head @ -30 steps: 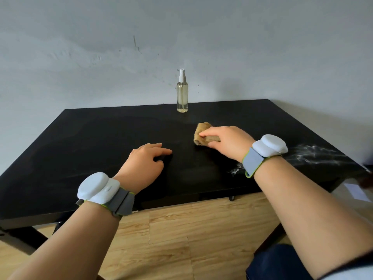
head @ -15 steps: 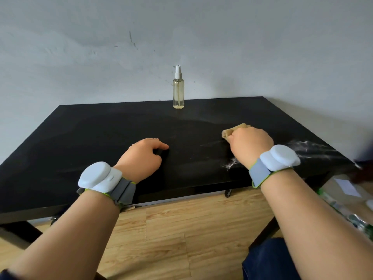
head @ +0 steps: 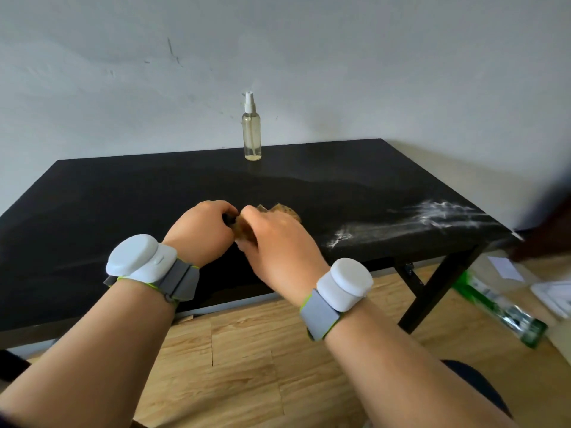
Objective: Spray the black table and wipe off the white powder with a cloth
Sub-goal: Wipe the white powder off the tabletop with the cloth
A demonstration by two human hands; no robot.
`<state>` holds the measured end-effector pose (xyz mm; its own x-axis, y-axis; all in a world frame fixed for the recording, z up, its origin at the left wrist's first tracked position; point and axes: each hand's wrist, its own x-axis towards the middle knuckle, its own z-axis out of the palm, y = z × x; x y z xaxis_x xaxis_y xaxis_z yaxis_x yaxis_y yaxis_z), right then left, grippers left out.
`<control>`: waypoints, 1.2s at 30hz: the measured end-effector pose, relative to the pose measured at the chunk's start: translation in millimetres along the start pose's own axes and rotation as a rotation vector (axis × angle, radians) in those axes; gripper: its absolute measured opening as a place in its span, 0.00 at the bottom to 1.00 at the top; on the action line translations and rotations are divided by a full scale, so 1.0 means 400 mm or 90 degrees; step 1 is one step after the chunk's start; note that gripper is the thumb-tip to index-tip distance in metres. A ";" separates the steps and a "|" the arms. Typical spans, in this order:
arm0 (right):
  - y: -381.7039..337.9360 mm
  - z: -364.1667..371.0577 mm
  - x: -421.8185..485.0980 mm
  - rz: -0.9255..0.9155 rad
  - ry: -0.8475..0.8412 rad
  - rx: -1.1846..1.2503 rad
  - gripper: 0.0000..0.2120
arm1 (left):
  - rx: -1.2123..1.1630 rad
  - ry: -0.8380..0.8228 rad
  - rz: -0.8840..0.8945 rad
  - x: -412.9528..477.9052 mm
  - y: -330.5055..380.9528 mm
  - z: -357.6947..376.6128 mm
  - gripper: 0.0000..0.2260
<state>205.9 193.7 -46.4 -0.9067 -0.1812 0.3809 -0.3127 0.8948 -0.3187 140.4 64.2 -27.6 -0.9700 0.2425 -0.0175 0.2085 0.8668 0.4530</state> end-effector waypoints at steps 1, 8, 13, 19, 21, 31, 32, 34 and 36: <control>0.014 -0.002 -0.007 0.004 -0.006 0.018 0.06 | -0.003 -0.004 0.009 0.007 0.006 0.005 0.20; 0.072 -0.021 -0.064 0.023 -0.008 0.033 0.14 | -0.005 -0.034 0.030 0.046 0.038 0.025 0.23; 0.111 -0.053 -0.090 0.087 0.001 0.016 0.15 | 0.015 -0.054 0.052 0.055 0.055 0.026 0.20; 0.175 -0.096 -0.113 0.167 -0.020 0.008 0.18 | 0.021 -0.043 0.052 0.047 0.066 0.039 0.20; 0.189 -0.107 -0.115 0.183 -0.012 0.002 0.18 | 0.021 -0.036 0.053 0.049 0.069 0.042 0.20; 0.303 -0.158 -0.126 0.307 0.045 -0.067 0.18 | 0.043 -0.027 0.068 0.052 0.101 0.059 0.21; 0.317 -0.165 -0.131 0.322 0.051 -0.080 0.18 | 0.043 -0.028 0.068 0.050 0.102 0.060 0.21; 0.339 -0.174 -0.144 0.346 0.061 -0.108 0.18 | 0.044 -0.032 0.067 0.047 0.105 0.060 0.21; 0.343 -0.169 -0.151 0.363 0.069 -0.143 0.19 | 0.052 -0.039 0.067 0.045 0.108 0.056 0.21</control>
<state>236.7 355.1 -54.6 -0.8757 0.3823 0.2950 0.2897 0.9047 -0.3125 134.6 115.8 -28.4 -0.9334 0.3577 -0.0298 0.3202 0.8672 0.3814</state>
